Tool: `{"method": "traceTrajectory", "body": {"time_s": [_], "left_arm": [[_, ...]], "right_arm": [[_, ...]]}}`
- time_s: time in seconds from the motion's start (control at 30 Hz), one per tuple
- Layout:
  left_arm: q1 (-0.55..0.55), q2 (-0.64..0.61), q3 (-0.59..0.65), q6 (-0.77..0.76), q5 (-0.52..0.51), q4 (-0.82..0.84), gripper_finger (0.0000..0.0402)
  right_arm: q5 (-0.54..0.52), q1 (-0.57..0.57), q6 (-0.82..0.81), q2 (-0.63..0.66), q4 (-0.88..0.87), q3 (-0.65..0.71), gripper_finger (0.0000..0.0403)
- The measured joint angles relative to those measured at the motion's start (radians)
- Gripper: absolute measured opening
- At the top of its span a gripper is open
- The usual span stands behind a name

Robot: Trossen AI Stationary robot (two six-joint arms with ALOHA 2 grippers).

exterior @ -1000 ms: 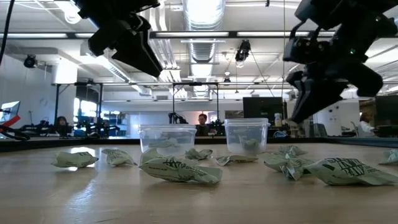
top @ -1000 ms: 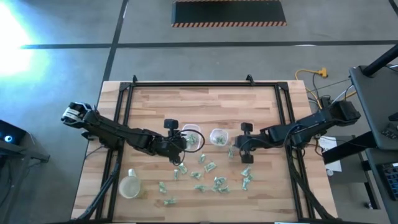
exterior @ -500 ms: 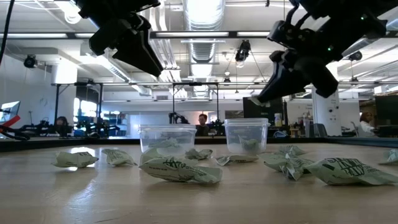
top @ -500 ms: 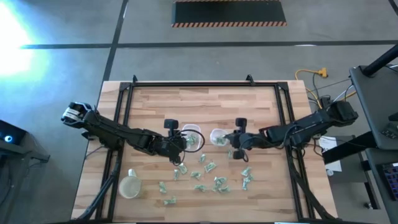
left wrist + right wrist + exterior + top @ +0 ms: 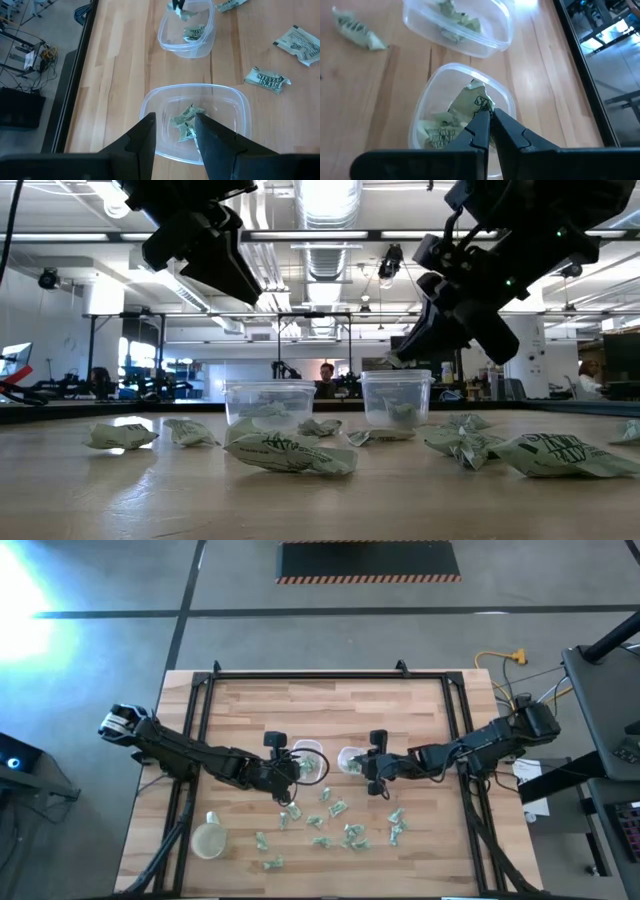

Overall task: Pick and place items into bin
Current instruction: Put the white stevia packet into the right transparent bin, then put the white stevia packet into the left transparent bin

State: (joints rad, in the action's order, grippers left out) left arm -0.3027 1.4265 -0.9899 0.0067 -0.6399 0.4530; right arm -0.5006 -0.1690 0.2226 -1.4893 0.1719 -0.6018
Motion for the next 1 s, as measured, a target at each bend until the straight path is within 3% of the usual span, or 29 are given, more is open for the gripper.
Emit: {"method": "traceTrajectory", "body": {"time_s": [0.53,1.0], "left_arm": [[0.000,0.000,0.016,0.000,0.000,-0.002,0.0121],[0.000,0.000,0.018,-0.001,0.001,-0.003,0.0121]], "right_arm": [[0.014,0.000,-0.010,0.015,-0.014,0.000,0.0018],[0.030,-0.001,0.009,0.035,-0.019,0.001,0.0110]]}}
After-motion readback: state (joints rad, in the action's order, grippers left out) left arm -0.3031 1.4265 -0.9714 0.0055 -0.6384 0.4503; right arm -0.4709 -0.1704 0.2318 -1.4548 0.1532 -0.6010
